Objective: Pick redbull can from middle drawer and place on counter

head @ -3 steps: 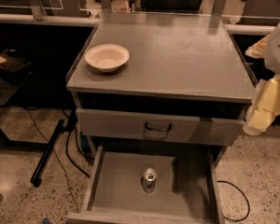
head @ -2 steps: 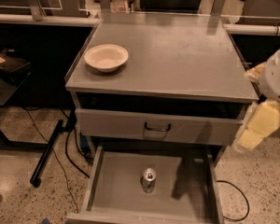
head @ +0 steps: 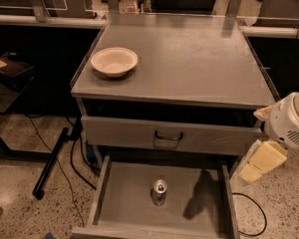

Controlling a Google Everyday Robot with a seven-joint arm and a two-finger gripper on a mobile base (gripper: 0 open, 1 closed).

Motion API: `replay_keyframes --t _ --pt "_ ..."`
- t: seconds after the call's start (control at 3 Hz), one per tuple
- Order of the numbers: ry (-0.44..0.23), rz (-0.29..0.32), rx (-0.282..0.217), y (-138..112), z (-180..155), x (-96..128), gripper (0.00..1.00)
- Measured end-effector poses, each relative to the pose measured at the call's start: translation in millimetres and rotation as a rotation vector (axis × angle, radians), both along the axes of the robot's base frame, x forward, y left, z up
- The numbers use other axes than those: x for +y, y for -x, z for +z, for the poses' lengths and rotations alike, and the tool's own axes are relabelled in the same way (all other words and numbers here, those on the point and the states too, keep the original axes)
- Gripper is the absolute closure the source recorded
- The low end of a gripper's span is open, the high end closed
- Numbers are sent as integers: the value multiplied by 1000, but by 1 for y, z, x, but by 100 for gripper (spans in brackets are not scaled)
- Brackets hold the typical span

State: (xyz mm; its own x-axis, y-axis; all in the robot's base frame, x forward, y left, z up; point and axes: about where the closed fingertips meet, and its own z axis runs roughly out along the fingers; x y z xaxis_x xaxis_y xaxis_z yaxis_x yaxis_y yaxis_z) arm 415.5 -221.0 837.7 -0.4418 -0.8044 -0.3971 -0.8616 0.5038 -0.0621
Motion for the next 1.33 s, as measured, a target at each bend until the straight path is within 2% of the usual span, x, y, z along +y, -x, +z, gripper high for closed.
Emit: replay_keyframes --t 0.33,0.67,1.33 --pt "-26 -1 27 4 -13 3 0" --pt "-121 -2 93 13 -68 19 0" --pt "-276 1 132 13 -139 45 0"
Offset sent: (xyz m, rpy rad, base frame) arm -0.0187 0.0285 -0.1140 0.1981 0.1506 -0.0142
